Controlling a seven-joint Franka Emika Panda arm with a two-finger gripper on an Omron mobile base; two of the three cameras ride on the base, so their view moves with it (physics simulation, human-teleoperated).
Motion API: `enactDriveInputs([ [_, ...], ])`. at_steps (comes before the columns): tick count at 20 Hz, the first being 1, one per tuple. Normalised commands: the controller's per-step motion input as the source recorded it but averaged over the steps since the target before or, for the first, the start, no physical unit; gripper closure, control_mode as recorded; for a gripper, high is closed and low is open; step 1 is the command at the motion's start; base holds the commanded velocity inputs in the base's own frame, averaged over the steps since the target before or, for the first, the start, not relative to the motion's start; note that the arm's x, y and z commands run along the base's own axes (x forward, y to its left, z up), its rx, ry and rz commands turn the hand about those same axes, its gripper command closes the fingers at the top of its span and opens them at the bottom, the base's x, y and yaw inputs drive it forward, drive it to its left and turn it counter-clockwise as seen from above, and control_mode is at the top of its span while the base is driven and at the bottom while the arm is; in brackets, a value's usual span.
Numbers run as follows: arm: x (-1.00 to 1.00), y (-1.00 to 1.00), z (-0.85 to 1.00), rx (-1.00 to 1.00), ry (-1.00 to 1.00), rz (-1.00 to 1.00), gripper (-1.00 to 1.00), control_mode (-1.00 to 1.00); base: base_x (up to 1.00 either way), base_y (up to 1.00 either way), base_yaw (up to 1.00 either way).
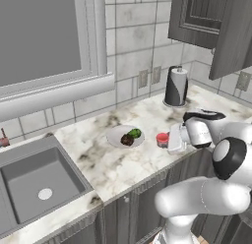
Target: Pick the avocado and bread from the counter and place them on the plate. Then pick the jam from the cabinet and place it next to the plate. Lastly close the cabinet door.
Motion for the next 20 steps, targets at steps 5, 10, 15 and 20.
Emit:
enactDriveInputs([
  [5, 0.2, 0.0, -0.16, 0.05, 0.0, 0.0, 1.0, -1.0, 0.0, 0.0, 0.0],
  [10, 0.14, 0.0, -0.21, 0.07, 0.0, 0.0, 1.0, -1.0, 0.0, 0.0, 0.0],
  [15, 0.11, 0.0, -0.21, 0.07, 0.0, 0.0, 1.0, -1.0, 0.0, 0.0, 0.0],
  [20, 0.13, 0.0, -0.21, 0.05, 0.0, 0.0, 1.0, -1.0, 0.0, 0.0, 0.0],
])
